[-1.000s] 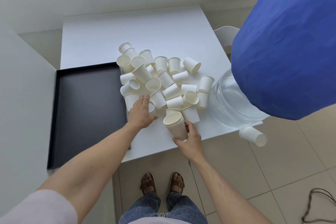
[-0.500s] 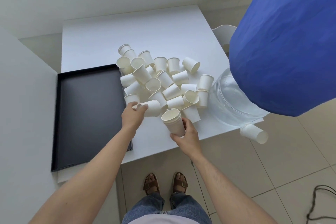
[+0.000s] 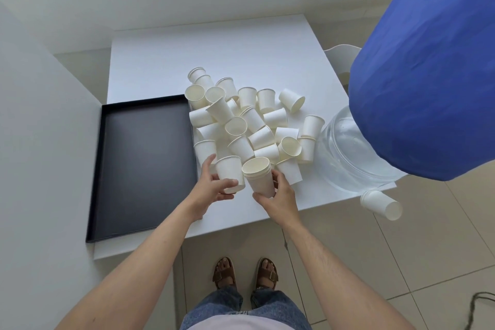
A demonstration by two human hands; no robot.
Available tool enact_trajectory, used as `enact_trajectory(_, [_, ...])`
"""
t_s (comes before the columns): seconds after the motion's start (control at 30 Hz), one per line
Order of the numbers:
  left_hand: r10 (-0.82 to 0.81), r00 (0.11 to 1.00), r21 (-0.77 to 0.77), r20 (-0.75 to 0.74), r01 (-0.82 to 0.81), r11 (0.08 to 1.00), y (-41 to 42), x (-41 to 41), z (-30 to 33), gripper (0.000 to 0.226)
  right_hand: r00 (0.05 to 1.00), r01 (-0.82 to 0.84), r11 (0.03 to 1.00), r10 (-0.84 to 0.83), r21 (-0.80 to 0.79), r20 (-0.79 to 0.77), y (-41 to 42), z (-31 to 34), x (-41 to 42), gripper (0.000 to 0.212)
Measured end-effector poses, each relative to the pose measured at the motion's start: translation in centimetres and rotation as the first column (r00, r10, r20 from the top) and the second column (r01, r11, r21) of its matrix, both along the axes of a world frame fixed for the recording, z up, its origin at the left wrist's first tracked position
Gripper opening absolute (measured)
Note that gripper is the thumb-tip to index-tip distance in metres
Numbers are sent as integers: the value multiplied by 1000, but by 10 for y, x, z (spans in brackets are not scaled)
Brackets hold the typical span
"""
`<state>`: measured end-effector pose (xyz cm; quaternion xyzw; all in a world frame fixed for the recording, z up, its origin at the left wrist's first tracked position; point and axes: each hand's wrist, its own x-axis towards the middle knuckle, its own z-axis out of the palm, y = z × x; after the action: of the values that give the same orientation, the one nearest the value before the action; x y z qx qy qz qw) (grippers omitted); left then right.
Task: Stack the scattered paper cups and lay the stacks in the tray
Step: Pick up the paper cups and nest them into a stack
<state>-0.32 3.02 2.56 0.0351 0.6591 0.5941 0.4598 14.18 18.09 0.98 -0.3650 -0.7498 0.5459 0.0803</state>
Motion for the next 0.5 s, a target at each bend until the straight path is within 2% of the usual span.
enact_trajectory(0.07, [18,997,-1,-74,-18,1000,0,-4,2,84,1000,10,1000,-10,0,-2,1,2,2,59])
enact_trajectory(0.23, [206,960,54,-191,-199,978,3,-7,9,63,1000,7,1000,-7,-17,22,0,1,9,60])
enact_trajectory(0.37, [106,908,-65,-406,-144,987,9,-3,9,40,998,-44,999,45,-15,36,-4,0,9,56])
enact_trajectory(0.5, [-60,874,-173,-482,-28,984,13,2,15,14,995,-91,996,91,4,26,-6,4,3,55])
